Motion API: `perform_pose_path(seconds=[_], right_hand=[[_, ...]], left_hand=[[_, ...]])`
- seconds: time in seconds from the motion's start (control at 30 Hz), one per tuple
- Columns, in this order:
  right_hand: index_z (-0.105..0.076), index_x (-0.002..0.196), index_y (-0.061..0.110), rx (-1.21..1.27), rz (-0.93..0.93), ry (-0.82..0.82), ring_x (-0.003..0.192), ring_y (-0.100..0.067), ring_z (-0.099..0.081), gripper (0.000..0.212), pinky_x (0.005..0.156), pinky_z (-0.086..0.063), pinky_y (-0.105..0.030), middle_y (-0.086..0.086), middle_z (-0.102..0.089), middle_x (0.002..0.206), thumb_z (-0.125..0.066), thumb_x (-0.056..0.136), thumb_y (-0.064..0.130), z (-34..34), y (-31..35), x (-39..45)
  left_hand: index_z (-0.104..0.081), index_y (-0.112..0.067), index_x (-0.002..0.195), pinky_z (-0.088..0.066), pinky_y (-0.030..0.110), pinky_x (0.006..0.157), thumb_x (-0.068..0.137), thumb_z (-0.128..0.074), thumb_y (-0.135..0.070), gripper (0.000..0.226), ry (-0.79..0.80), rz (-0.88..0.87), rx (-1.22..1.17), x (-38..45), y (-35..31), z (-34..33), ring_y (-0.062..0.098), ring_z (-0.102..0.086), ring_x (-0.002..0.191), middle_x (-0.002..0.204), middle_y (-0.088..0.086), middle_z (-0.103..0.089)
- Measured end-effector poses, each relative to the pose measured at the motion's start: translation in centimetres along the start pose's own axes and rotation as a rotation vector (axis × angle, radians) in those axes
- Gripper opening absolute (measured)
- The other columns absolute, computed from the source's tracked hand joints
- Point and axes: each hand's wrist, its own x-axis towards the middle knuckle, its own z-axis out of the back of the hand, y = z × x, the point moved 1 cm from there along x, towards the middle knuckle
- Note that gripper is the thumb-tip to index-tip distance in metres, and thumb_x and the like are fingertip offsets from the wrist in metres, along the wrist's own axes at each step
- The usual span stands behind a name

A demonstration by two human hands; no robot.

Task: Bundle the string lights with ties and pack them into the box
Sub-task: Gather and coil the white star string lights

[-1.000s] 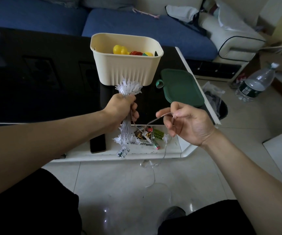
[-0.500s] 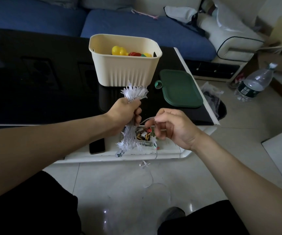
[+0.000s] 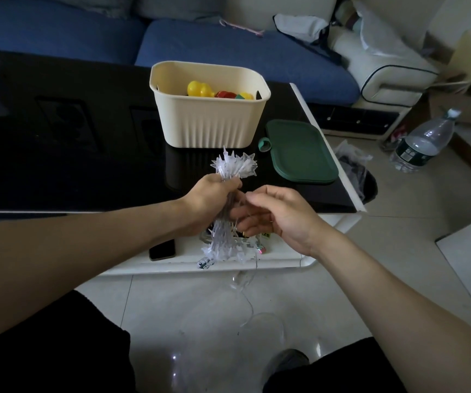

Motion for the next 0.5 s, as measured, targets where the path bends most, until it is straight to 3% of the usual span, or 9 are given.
perform_pose_path(seconds=[0.13,0.3,0.5], right_hand=[[-0.064,0.096,0.003,-0.041,-0.012,-0.032,0.064,-0.026,-0.070,0.015,0.054,-0.057,-0.031,-0.024,-0.073,0.090,-0.058,0.101,0.016,0.23,0.03,-0.11],[-0.071,0.092,0.008,-0.289,0.147,-0.200,0.049,-0.014,-0.057,0.010,0.043,-0.048,-0.025,-0.001,-0.064,0.064,-0.071,0.092,0.018,0.77,-0.19,0.28],[-0.062,0.099,0.008,-0.204,0.140,-0.279,0.053,-0.012,-0.060,0.022,0.047,-0.048,-0.024,-0.005,-0.067,0.074,-0.079,0.085,0.010,0.34,-0.56,0.45]], left_hand=[[-0.058,-0.003,0.082,-0.046,0.028,0.050,0.103,-0.045,-0.016,0.029,0.021,0.005,0.043,0.00,0.47,0.00,0.022,-0.053,0.054,0.061,0.010,-0.058],[-0.058,0.004,0.085,-0.046,0.028,0.044,0.106,-0.039,-0.018,0.036,0.140,0.052,0.077,-0.30,0.39,-0.19,0.022,-0.055,0.045,0.057,0.011,-0.061],[-0.059,0.000,0.075,-0.046,0.027,0.045,0.102,-0.042,-0.014,0.035,0.196,0.070,0.055,-0.91,0.08,-0.66,0.020,-0.055,0.044,0.055,0.008,-0.061]])
